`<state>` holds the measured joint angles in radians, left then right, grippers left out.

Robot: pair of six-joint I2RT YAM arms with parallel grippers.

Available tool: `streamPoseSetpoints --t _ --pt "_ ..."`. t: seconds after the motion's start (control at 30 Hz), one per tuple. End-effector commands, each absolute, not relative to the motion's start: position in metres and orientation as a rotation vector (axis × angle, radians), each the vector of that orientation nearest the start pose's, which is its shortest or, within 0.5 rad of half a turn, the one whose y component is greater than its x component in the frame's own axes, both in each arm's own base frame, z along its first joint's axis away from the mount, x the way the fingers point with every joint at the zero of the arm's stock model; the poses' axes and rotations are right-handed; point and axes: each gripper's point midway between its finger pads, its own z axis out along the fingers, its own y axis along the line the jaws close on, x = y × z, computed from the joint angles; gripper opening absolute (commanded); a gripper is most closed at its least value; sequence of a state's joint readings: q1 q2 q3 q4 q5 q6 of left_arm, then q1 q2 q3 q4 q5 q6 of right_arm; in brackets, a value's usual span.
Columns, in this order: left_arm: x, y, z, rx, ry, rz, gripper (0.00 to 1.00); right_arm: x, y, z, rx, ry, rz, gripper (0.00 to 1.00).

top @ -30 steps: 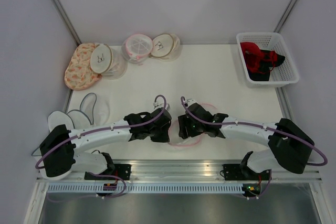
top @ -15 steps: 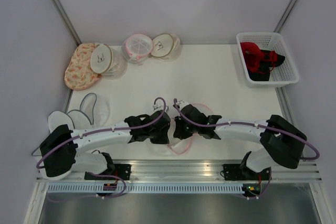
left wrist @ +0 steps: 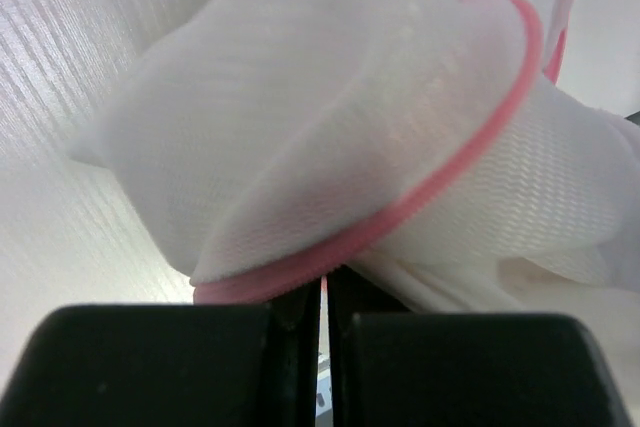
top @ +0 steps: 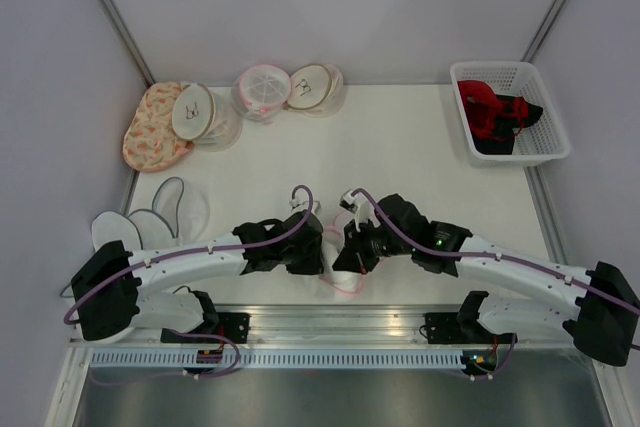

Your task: Unzip the laundry bag and remove the bra

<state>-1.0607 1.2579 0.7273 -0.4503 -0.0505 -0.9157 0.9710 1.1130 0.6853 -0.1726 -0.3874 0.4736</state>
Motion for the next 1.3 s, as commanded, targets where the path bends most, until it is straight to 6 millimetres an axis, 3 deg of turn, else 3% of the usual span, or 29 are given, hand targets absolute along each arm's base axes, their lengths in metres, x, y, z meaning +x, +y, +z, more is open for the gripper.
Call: streamPoseSetpoints --t 0.0,0.07,0.27,0.47,0.57,0.7,0.73,0.87,1.07,1.23,1.27 --pt "0.135 -0.272 0.072 0.116 2.66 -0.63 0.02 0.097 0.312 0.185 -0.919 2.116 1.277 0.01" --pt "0.135 -0.271 0.071 0.117 2.661 -0.622 0.02 0.098 0.312 0.199 -0.889 2.063 1.315 0.01" --pt "0.134 -0.267 0.07 0.11 2.663 -0.608 0.02 0.08 0.297 0.276 -0.844 1.718 1.497 0.0" --pt "0.134 -0.267 0.069 0.11 2.665 -0.602 0.02 0.087 0.275 0.312 -0.729 1.58 1.448 0.0" --pt "0.134 -0.266 0.068 0.108 2.667 -0.598 0.02 0.101 0.251 0.335 -0.546 1.505 1.383 0.0" --pt "0.133 -0.265 0.067 0.108 2.669 -0.598 0.02 0.134 0.229 0.33 -0.31 1.563 1.233 0.0" --pt "0.132 -0.265 0.067 0.111 2.671 -0.598 0.02 0.147 0.221 0.316 -0.246 1.637 1.143 0.0" --pt "0.134 -0.267 0.07 0.11 2.663 -0.605 0.02 0.179 0.206 0.295 -0.119 1.771 0.906 0.0" --pt "0.137 -0.269 0.086 0.097 2.614 -0.66 0.02 0.229 0.164 0.32 0.121 1.764 0.52 0.0" --pt "0.137 -0.264 0.092 0.098 2.602 -0.655 0.02 0.265 0.165 0.329 0.108 1.787 0.284 0.01" --pt "0.136 -0.262 0.093 0.095 2.601 -0.654 0.02 0.28 0.163 0.331 0.137 1.793 0.242 0.01"
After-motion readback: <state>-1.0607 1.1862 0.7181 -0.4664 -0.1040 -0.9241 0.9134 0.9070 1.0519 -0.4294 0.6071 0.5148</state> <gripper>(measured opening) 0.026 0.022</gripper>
